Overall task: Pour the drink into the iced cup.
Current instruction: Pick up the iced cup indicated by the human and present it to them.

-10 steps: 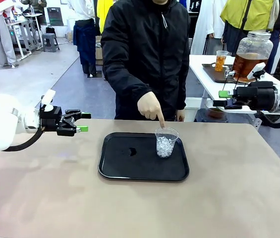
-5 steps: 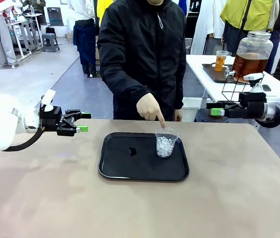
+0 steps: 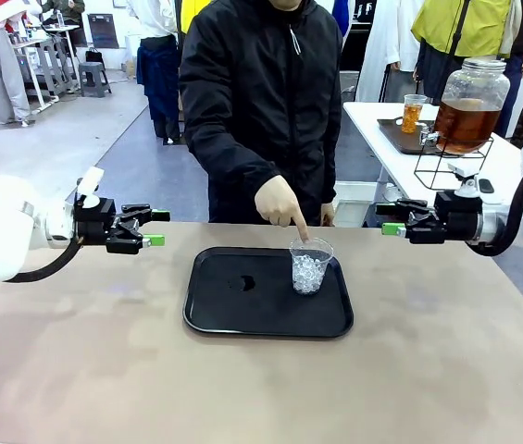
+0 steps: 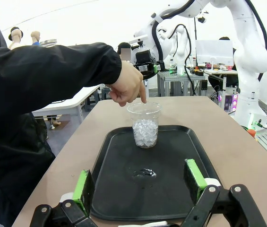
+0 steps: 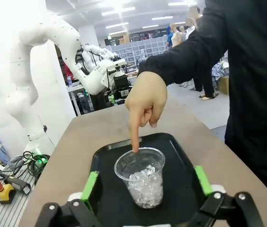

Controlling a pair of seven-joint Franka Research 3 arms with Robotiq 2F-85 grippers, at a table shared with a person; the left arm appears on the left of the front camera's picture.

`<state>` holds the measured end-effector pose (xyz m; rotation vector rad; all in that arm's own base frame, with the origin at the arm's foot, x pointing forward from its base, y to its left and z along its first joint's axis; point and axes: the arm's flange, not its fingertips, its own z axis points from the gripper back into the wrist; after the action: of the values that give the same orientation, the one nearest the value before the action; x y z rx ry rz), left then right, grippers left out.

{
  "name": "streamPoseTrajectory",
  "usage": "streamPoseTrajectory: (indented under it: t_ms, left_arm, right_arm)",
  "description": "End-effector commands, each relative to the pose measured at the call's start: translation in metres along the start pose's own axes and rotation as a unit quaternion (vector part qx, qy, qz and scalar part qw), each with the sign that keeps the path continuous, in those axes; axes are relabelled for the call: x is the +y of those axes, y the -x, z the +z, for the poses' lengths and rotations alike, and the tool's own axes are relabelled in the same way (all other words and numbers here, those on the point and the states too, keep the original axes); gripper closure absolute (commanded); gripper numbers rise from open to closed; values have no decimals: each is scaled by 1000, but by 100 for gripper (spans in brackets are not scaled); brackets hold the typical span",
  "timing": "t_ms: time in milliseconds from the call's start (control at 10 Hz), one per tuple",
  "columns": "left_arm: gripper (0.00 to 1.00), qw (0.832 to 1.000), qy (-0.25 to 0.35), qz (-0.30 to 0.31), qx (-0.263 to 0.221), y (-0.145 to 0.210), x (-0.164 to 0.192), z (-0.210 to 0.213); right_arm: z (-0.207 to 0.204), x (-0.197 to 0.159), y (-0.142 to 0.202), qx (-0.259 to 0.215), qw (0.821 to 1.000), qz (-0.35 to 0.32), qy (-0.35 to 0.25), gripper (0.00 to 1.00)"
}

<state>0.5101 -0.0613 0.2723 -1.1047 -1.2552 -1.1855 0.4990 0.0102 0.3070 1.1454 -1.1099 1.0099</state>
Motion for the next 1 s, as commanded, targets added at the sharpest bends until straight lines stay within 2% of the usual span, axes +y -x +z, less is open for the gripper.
streamPoseTrajectory:
  t_ms: [0, 300, 600, 900]
  left_arm:
    - [0, 1000, 0, 3, -1, -2, 1, 0]
    - [0, 1000, 0, 3, -1, -2, 1, 0]
    - [0, 1000, 0, 3, -1, -2, 1, 0]
    - [0, 1000, 0, 3, -1, -2, 1, 0]
  right_arm:
    - [3, 2, -12, 3, 1000, 8, -1, 0]
    - [2, 0, -4, 1, 1000, 4, 1, 0]
    - [-17, -11, 17, 5, 996, 85, 2, 0]
    - [-32, -21, 33, 12, 995, 94, -12, 0]
